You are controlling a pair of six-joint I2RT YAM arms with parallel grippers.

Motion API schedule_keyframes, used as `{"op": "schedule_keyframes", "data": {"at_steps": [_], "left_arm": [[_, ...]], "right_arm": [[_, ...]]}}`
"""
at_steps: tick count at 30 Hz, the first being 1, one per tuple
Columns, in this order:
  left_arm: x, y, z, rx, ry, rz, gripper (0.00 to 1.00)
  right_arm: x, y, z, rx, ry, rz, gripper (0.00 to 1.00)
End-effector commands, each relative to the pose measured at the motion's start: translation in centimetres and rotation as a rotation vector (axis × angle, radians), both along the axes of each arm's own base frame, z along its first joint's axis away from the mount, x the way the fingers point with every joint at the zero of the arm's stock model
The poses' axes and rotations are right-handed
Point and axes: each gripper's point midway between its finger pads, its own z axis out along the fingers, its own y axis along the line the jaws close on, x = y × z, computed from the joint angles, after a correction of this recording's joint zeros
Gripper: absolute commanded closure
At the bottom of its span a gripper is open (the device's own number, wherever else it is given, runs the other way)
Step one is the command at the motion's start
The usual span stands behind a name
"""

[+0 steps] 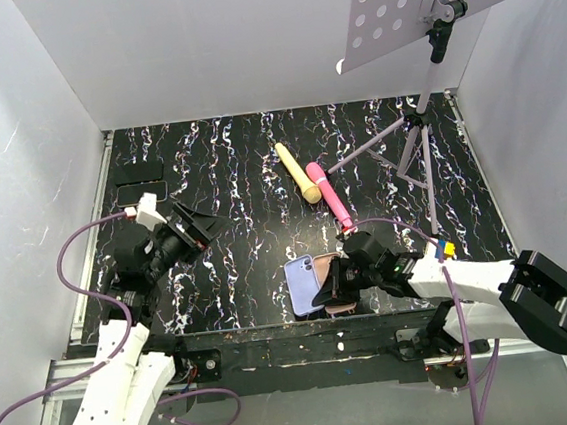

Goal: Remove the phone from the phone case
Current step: Place the phone case at the center of the board.

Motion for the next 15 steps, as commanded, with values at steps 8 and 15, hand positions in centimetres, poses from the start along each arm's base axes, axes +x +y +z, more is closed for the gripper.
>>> {"op": "schedule_keyframes", "data": {"at_steps": [8,15], "left_arm": [[-1.4,-0.3,1.6,0.004,-0.058,-0.039,0.02],[-1.1,-0.4,1.4,0.02,-0.054,-0.05,0.02]], "right_arm": [[0.7,1.7,1.9,0.072,-0.038,0.016,0.58],[0.0,1.8,2.8,0.096,-0.04,0.062,0.44]]}}
